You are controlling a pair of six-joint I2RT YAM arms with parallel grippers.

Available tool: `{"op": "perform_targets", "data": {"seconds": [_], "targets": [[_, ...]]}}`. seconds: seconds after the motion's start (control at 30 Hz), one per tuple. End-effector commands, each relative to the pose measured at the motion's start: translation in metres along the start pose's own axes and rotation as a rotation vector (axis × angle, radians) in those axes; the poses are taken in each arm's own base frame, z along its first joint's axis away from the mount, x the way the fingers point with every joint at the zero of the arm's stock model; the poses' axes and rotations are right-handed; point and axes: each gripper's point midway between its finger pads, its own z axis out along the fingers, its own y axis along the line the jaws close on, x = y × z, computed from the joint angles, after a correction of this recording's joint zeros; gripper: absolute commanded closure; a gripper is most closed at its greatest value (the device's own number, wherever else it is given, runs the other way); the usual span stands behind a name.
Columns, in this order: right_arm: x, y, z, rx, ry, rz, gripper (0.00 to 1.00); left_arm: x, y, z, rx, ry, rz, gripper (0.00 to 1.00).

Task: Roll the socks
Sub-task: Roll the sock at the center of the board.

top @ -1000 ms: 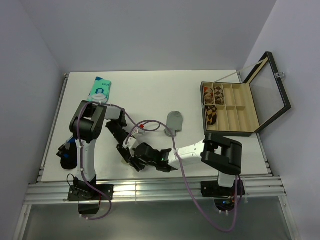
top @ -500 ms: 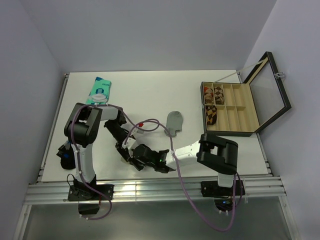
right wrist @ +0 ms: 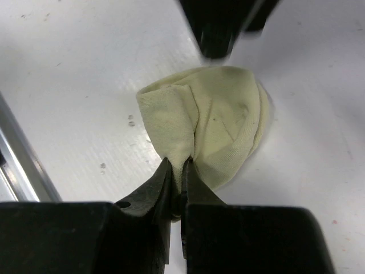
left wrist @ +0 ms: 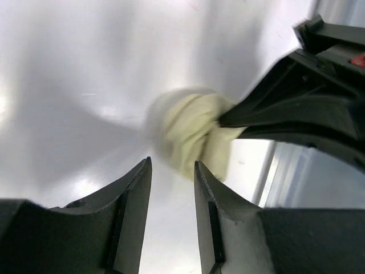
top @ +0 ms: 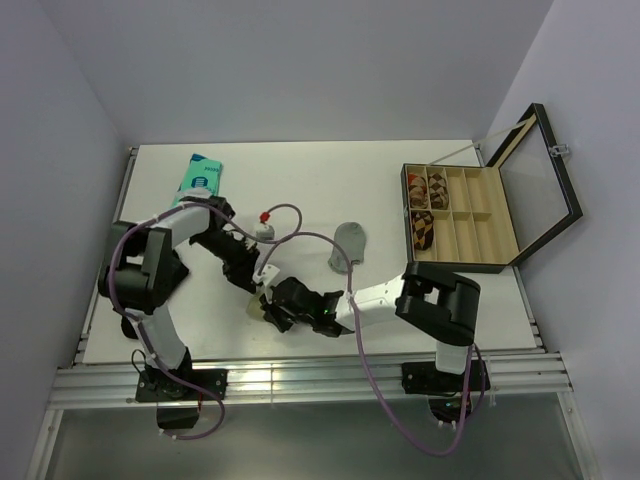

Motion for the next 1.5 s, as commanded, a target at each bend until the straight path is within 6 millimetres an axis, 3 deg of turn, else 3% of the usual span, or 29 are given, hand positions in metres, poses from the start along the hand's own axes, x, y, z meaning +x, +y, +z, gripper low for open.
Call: {"op": "perform_targets", "data": {"seconds": [0.0,0.1,0.23,0.4,0.57,0.7,0.87,1.1,1.2,1.23,1.3,1.33,1.47], "targets": [[0.045,-0.036,-0.011,0.101,0.166,0.015,1.0,-0.031,0.024,-0.03,-0.168,-0.136,0.055,0.59],[0.049,-0.046,-0.012,0.129,0.201,0.019,1.0,-0.05,0.039,-0.062,-0.273,-0.248,0.043,0.59],[0.05,-0.051,-0.011,0.14,0.243,0.027,1.0,-0.071,0.041,-0.114,-0.386,-0.414,0.052,0.59],[0.048,-0.06,-0.007,0.115,0.294,0.076,1.0,-0.08,0.024,-0.139,-0.52,-0.486,0.166,0.58],[0.048,-0.056,-0.005,0.018,0.38,0.146,1.0,-0.089,-0.004,-0.159,-0.648,-0.583,0.297,0.53],[0.051,-0.058,-0.006,-0.033,0.455,0.197,1.0,-0.086,-0.019,-0.166,-0.729,-0.603,0.411,0.45],[0.047,-0.061,-0.007,-0.093,0.523,0.311,1.0,-0.074,-0.023,-0.135,-0.783,-0.462,0.547,0.41],[0.033,-0.069,-0.013,-0.205,0.53,0.465,1.0,-0.058,-0.032,-0.063,-0.779,-0.275,0.768,0.38],[0.03,-0.07,-0.014,-0.212,0.542,0.473,1.0,-0.045,-0.031,-0.035,-0.759,-0.212,0.815,0.37],[0.028,-0.071,-0.013,-0.209,0.548,0.474,1.0,-0.032,-0.024,-0.026,-0.765,-0.169,0.802,0.37],[0.028,-0.074,-0.012,-0.207,0.556,0.475,1.0,-0.035,-0.027,-0.014,-0.767,-0.159,0.855,0.38],[0.028,-0.074,-0.012,-0.204,0.558,0.477,1.0,-0.026,-0.024,-0.007,-0.766,-0.138,0.855,0.38],[0.03,-0.077,-0.011,-0.198,0.565,0.484,1.0,-0.033,-0.026,0.002,-0.798,-0.164,0.906,0.38]]}}
